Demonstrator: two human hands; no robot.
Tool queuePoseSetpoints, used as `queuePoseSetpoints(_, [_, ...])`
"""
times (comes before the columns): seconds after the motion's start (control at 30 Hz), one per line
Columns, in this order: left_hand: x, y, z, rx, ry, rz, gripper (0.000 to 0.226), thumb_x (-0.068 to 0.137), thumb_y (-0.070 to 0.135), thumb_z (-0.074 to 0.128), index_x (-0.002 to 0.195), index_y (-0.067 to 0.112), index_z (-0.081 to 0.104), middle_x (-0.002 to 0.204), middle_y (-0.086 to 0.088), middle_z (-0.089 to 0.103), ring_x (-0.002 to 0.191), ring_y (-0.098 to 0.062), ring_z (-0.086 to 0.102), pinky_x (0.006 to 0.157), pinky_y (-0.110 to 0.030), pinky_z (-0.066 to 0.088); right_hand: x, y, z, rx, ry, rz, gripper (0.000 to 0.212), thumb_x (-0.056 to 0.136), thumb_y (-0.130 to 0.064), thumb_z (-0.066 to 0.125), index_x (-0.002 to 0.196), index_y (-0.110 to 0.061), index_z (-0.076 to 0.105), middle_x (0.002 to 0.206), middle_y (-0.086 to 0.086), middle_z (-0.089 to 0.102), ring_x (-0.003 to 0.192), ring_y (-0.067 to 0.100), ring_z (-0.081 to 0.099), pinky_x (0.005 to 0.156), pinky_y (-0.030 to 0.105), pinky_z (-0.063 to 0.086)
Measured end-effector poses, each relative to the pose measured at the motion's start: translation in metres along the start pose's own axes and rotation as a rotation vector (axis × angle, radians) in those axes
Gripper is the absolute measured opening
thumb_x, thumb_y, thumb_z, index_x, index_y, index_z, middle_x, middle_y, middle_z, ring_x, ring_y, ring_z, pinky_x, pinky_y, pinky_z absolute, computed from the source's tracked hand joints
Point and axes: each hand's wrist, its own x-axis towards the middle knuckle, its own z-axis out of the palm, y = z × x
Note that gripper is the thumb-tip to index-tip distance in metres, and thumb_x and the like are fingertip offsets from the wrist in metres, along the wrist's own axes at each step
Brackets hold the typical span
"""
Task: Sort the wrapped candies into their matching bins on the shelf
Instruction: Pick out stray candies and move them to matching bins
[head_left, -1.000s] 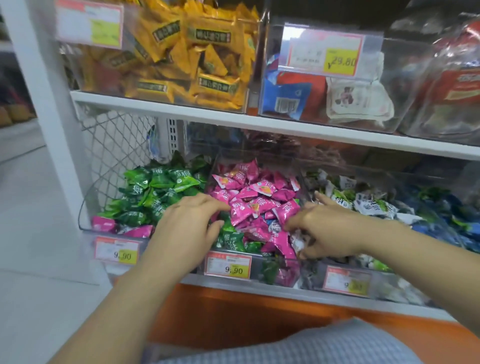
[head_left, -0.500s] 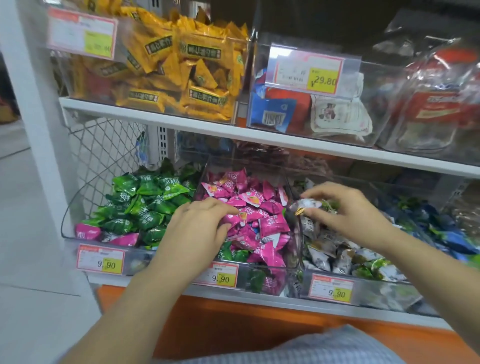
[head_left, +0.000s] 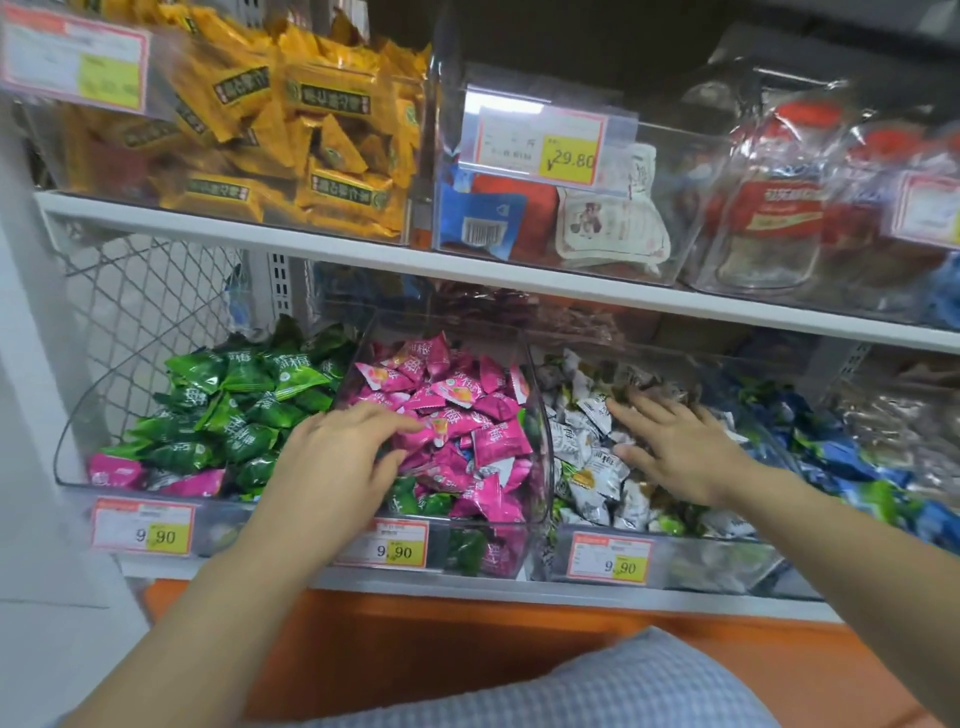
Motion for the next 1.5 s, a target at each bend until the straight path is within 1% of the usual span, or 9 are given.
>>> queuePoseSetpoints(0.33, [-0.001,-0.005,-0.002,0.008,-0.037,-0.039,0.029,0.087,0.018,0.064,0.115,0.025,0.067,0.114,0.005,0.065,0.104,-0.022,0.061,0.097,-0.042,0.044,0.017,-0.006,-0.009,0.24,0.056,0.119,0.061,0.09,-0.066,0.029,0.146,-0.045,0.015,0.159,-0.006,0.004,0.146,0.024,0.0,0.113,0.057,-0.001])
queuePoseSetpoints(0.53, [0.015,0.002,0.002,-0.024,0.006,-0.022,0.027,0.089,0.02,0.061,0.114,0.026,0.067,0.116,0.007,0.065,0.107,-0.02,0.059,0.101,-0.047,0.04,0.034,-0.012,-0.016,0.134,0.014,0.13,0.061,0.092,-0.065,0.017,0.148,-0.04,0.016,0.158,-0.003,0.016,0.146,0.025,0.007,0.112,0.057,-0.005])
queuePoseSetpoints(0.77, [0.053,0.016,0.021,-0.044,0.062,-0.046,0.024,0.091,0.019,0.058,0.112,0.026,0.066,0.115,0.005,0.065,0.106,-0.019,0.059,0.106,-0.048,0.033,0.06,0.004,-0.017,0.266,-0.109,0.195,0.087,0.08,-0.08,0.016,0.151,-0.029,0.012,0.158,0.007,0.016,0.142,0.031,0.022,0.113,0.044,0.022])
queuePoseSetpoints(0.9, [0.054,0.024,0.026,-0.064,0.048,-0.032,0.023,0.09,0.019,0.058,0.109,0.03,0.067,0.113,0.009,0.065,0.108,-0.016,0.058,0.106,-0.051,0.032,0.063,0.016,-0.007,0.323,0.059,0.221,0.101,0.065,-0.093,0.019,0.147,-0.034,0.023,0.156,0.002,0.022,0.14,0.032,0.025,0.113,0.056,0.017])
queuePoseSetpoints(1.03, [0.048,0.021,0.027,-0.044,0.02,-0.04,0.025,0.091,0.02,0.057,0.111,0.031,0.066,0.113,0.011,0.064,0.109,-0.014,0.056,0.109,-0.05,0.029,0.047,-0.012,-0.015,0.198,0.189,0.077,0.059,0.09,-0.066,0.031,0.144,-0.041,0.028,0.15,-0.004,0.035,0.139,0.027,0.028,0.11,0.067,0.0])
queuePoseSetpoints(1.13, [0.046,0.022,0.026,-0.036,0.015,-0.049,0.026,0.09,0.02,0.058,0.112,0.032,0.066,0.113,0.011,0.063,0.108,-0.014,0.056,0.108,-0.05,0.03,0.051,-0.042,-0.021,0.141,0.097,-0.176,0.049,0.098,-0.051,0.028,0.146,-0.036,0.028,0.155,-0.007,0.025,0.145,0.022,0.014,0.114,0.06,0.003])
queuePoseSetpoints(1.27, [0.04,0.018,0.021,-0.02,0.024,-0.06,0.024,0.088,0.019,0.061,0.108,0.031,0.067,0.108,0.012,0.065,0.106,-0.014,0.059,0.105,-0.051,0.034,0.082,-0.047,-0.012,0.057,0.006,-0.212,0.046,0.102,-0.035,0.027,0.146,-0.024,0.031,0.159,-0.002,0.01,0.146,0.021,0.001,0.117,0.051,0.007])
queuePoseSetpoints(1.4, [0.039,0.009,0.014,0.009,0.03,-0.073,0.024,0.087,0.018,0.063,0.106,0.031,0.068,0.108,0.013,0.066,0.105,-0.015,0.06,0.105,-0.05,0.035,0.102,-0.049,-0.014,0.326,0.033,-0.208,0.043,0.101,-0.023,0.033,0.142,-0.013,0.039,0.15,0.012,0.034,0.137,0.031,0.033,0.111,0.041,0.029])
queuePoseSetpoints(1.5, [0.038,0.001,0.011,0.028,0.034,-0.095,0.024,0.086,0.018,0.065,0.107,0.03,0.068,0.111,0.009,0.066,0.108,-0.018,0.06,0.105,-0.051,0.035,0.085,-0.049,-0.028,0.606,0.109,-0.191,0.036,0.102,-0.018,0.036,0.136,-0.017,0.049,0.141,0.006,0.047,0.126,0.024,0.046,0.098,0.023,0.035])
